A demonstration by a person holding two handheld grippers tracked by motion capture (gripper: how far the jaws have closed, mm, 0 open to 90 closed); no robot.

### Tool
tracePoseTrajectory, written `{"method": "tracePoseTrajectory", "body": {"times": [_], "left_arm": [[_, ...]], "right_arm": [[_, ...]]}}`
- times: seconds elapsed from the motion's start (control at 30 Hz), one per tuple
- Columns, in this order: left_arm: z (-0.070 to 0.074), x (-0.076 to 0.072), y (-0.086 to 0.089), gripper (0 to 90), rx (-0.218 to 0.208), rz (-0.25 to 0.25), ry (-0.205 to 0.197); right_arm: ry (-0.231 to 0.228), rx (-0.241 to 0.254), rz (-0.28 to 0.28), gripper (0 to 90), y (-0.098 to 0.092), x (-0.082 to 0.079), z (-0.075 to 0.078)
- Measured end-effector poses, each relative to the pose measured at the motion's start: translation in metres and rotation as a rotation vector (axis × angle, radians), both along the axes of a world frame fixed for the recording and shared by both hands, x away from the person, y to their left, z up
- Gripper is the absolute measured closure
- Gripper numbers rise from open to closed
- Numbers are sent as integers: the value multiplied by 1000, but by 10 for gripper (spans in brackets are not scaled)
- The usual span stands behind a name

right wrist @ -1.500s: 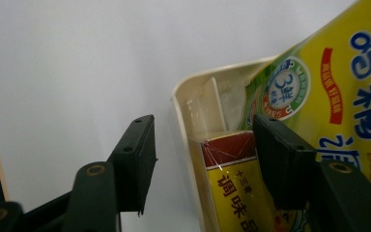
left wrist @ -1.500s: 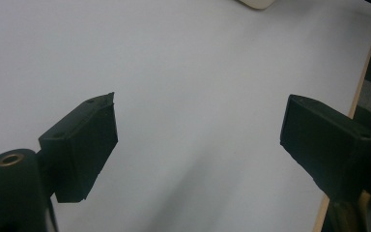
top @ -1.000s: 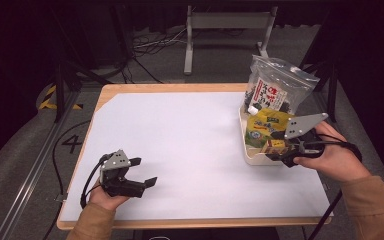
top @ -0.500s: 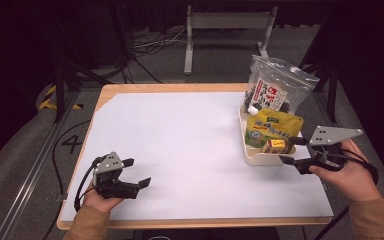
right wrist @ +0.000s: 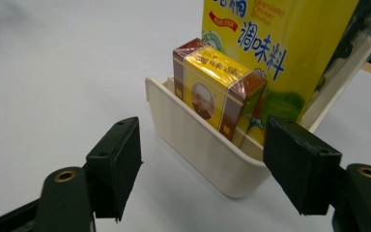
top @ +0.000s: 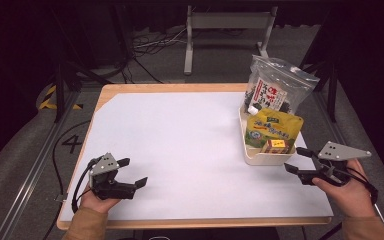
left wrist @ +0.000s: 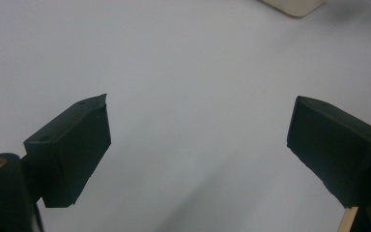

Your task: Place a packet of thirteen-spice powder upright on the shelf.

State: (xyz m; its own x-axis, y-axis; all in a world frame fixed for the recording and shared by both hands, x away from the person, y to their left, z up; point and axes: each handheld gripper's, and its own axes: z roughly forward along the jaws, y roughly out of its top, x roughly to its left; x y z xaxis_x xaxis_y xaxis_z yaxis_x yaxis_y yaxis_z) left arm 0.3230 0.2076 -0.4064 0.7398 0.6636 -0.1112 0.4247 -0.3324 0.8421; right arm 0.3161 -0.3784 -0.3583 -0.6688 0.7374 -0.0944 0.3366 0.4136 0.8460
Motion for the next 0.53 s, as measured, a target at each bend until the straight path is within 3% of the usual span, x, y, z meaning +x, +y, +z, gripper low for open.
{"method": "tracePoseTrajectory", "body": {"times": [0.1,0.23,0.37,0.53], "left_arm": [[-1,1,2,87,-5,4,-3],[-1,1,3,86,-10,12,-9],[-1,0,2,85,-9,16,-13],[-1,0,3,84,-9,20,-20]], "right_arm": [[-8,33,-16,299,-2,-1,-13],[4,16,-31,295,0,0,-27],[3,65,-49,277,-2,-1,-31],[12,67,-58,273,-4,-3,-32]]}}
